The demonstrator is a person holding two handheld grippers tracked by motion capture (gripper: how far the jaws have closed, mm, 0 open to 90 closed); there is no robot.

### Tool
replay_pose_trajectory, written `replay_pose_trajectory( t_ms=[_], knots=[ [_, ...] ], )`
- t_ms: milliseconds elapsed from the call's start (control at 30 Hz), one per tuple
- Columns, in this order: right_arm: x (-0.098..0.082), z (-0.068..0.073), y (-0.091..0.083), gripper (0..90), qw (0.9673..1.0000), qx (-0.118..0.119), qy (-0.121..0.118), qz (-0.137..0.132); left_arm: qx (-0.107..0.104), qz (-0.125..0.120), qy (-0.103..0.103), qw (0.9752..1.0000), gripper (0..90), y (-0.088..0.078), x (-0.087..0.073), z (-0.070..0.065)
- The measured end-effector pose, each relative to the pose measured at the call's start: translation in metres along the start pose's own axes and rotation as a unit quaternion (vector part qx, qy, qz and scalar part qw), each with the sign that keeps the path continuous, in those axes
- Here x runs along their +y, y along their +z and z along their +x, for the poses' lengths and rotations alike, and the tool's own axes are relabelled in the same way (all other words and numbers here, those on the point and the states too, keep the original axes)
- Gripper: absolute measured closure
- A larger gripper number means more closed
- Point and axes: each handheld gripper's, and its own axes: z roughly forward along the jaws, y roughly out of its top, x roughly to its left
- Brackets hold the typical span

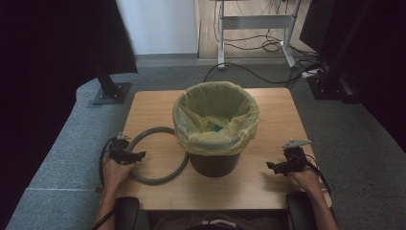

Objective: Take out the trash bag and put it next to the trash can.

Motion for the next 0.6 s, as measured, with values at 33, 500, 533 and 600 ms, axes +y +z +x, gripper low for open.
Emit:
replay_pose_trajectory(
  t_ms=[33,500,533,600],
  knots=[
    [0.002,0.001,-0.002,0.4,1.0000,0.003,-0.002,0.000,-0.002,0.000,0.005,1.0000,0.1,-0.003,0.002,-0.001],
    [0.036,0.013,-0.033,0.4,0.9980,0.047,-0.034,-0.027,-0.080,-0.010,0.045,0.9957,2.9,-0.036,0.028,-0.021],
    [0.038,0.013,-0.035,0.4,0.9978,0.049,-0.035,-0.029,-0.083,-0.013,0.048,0.9953,2.9,-0.039,0.030,-0.022],
    [0.042,0.014,-0.039,0.4,0.9973,0.054,-0.038,-0.032,-0.089,-0.015,0.054,0.9945,2.9,-0.044,0.034,-0.026]
  ],
)
